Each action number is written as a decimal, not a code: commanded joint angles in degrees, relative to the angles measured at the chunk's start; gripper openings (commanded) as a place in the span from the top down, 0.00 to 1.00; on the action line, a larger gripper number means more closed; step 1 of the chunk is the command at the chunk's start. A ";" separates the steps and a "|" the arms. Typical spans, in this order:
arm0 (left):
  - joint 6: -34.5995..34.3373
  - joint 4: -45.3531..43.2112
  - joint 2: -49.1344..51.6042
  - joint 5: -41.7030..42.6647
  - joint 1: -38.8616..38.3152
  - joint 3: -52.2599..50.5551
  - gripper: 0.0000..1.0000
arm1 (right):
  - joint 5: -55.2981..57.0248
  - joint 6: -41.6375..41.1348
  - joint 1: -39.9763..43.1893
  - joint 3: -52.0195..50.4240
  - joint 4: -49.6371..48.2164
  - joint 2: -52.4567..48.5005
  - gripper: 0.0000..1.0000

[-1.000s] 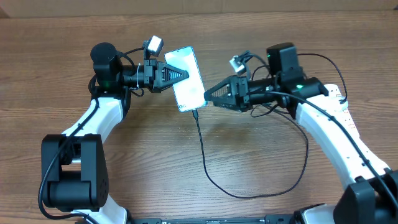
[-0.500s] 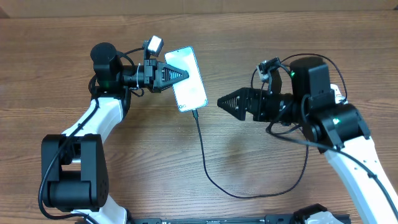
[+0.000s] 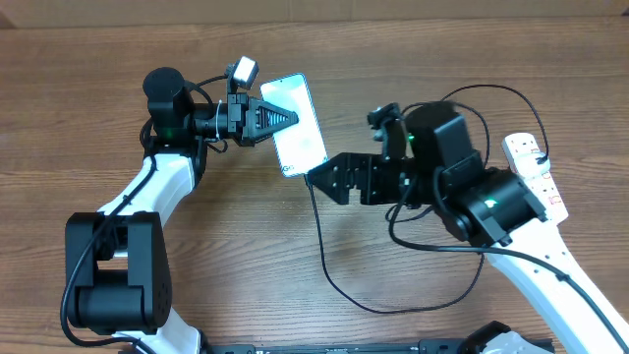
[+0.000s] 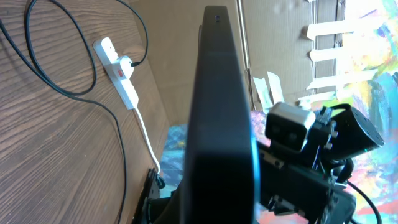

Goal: Plug charger to phone and switch on socket
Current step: 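Open the right gripper and pull it back from the plug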

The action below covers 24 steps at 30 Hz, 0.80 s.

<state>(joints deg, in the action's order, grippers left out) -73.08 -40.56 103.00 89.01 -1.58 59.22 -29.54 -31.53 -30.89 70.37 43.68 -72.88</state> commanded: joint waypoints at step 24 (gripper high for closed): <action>1.31 -0.37 0.07 0.87 -0.33 0.72 0.96 | 9.92 0.07 -4.04 1.49 -3.56 -2.43 0.00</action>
<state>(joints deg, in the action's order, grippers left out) -73.08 -40.53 103.00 89.01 -1.58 59.22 -24.03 -31.53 -33.15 70.37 41.08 -74.89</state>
